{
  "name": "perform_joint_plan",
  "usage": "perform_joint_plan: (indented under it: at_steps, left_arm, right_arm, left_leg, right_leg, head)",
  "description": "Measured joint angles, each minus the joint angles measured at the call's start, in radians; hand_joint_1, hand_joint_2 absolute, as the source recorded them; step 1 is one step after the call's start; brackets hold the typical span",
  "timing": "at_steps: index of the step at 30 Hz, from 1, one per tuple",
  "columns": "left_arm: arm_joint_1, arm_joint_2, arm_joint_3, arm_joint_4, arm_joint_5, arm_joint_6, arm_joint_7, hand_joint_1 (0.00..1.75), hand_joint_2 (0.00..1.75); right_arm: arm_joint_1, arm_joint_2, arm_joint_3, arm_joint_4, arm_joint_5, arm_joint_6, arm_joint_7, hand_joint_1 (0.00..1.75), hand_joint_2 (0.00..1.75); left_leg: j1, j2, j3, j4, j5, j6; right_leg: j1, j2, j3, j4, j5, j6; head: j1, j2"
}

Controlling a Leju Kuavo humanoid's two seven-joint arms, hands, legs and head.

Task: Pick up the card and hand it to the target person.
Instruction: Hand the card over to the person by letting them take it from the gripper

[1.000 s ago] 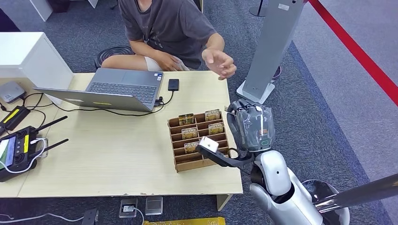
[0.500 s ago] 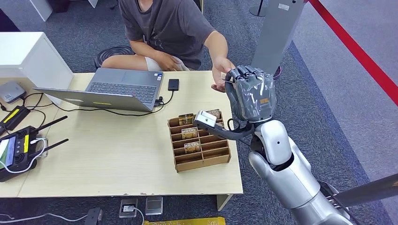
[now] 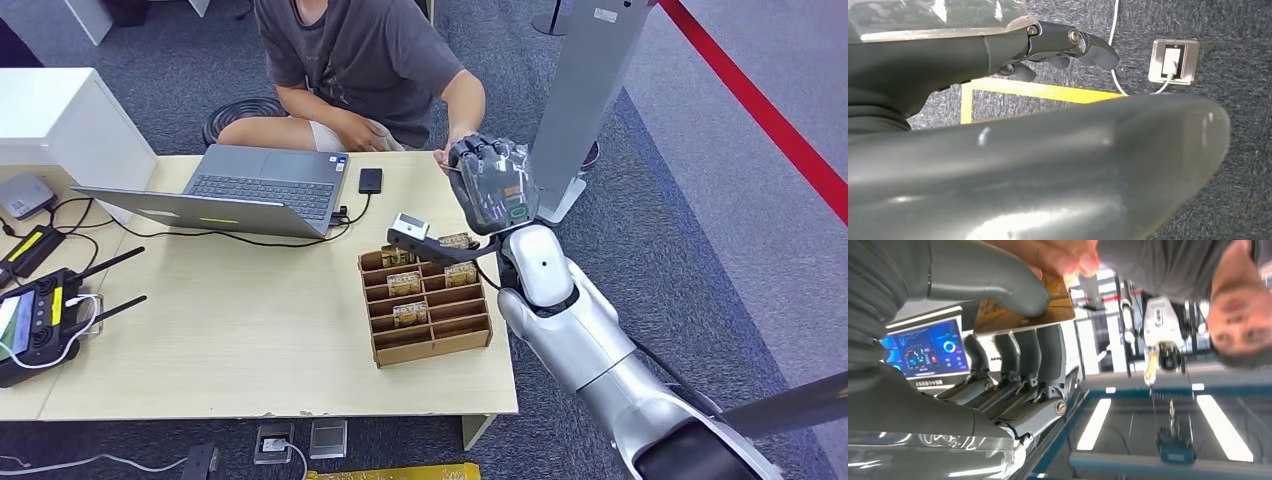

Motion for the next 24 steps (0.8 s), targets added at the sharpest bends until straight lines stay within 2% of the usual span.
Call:
perform_joint_plan:
  at_steps: [2, 5, 9, 12, 16, 22, 24]
  left_arm:
    - [0.0, 0.001, -0.003, 0.0, 0.002, 0.001, 0.002, 0.0, 0.0]
    - [0.0, 0.002, -0.006, 0.0, 0.008, 0.003, 0.003, 0.0, 0.0]
    - [0.0, 0.004, -0.007, 0.0, 0.017, 0.006, 0.005, 0.0, 0.0]
    - [0.0, 0.006, -0.007, 0.0, 0.023, 0.01, 0.008, 0.0, 0.0]
    - [0.001, 0.007, -0.012, 0.0, 0.032, 0.012, 0.009, 0.0, 0.0]
    - [0.002, 0.008, -0.015, 0.0, 0.049, 0.02, 0.011, 0.0, 0.0]
    - [0.002, 0.008, -0.016, 0.0, 0.058, 0.03, 0.013, 0.0, 0.0]
  right_arm:
    - [-0.007, 0.011, 0.008, 0.044, -0.009, 0.0, -0.003, 0.0, 1.75]
    - [-0.01, 0.024, 0.018, 0.088, -0.033, 0.0, -0.011, 0.0, 1.75]
    - [-0.011, 0.035, 0.027, 0.123, -0.095, -0.011, -0.03, 0.0, 0.0]
    - [-0.007, 0.037, 0.03, 0.134, -0.136, -0.045, -0.037, 0.0, 0.0]
    - [0.01, 0.036, 0.031, 0.124, -0.175, -0.093, -0.036, 0.0, 1.75]
    - [0.05, 0.029, 0.017, 0.054, -0.262, -0.165, -0.055, 0.0, 1.75]
    - [0.072, 0.023, 0.002, 0.008, -0.34, -0.186, -0.086, 0.0, 1.75]
  left_leg:
    - [0.0, 0.0, 0.0, 0.0, 0.0, 0.0]
    - [0.0, 0.0, 0.0, 0.0, 0.0, 0.0]
    - [0.0, 0.0, 0.0, 0.0, 0.0, 0.0]
    - [0.0, 0.0, 0.0, 0.0, 0.0, 0.0]
    - [0.0, 0.0, 0.0, 0.0, 0.0, 0.0]
    - [0.0, 0.0, 0.001, 0.0, 0.0, 0.0]
    - [0.0, 0.0, 0.001, 0.0, 0.0, 0.0]
  right_leg:
    - [0.0, 0.0, 0.0, 0.0, 0.0, 0.0]
    - [0.0, 0.0, 0.0, 0.0, 0.0, 0.0]
    - [0.0, 0.0, -0.001, 0.0, 0.0, 0.0]
    - [0.0, 0.0, -0.001, 0.0, 0.0, 0.0]
    - [0.0, 0.0, -0.001, 0.0, 0.0, 0.0]
    - [0.0, 0.001, -0.001, 0.0, 0.0, 0.0]
    - [0.0, 0.001, -0.001, 0.0, 0.0, 0.0]
  head:
    - [0.0, 0.0]
    - [0.0, 0.0]
    - [0.0, 0.0]
    - [0.0, 0.0]
    - [0.0, 0.0]
    - [0.0, 0.0]
    - [-0.001, 0.0]
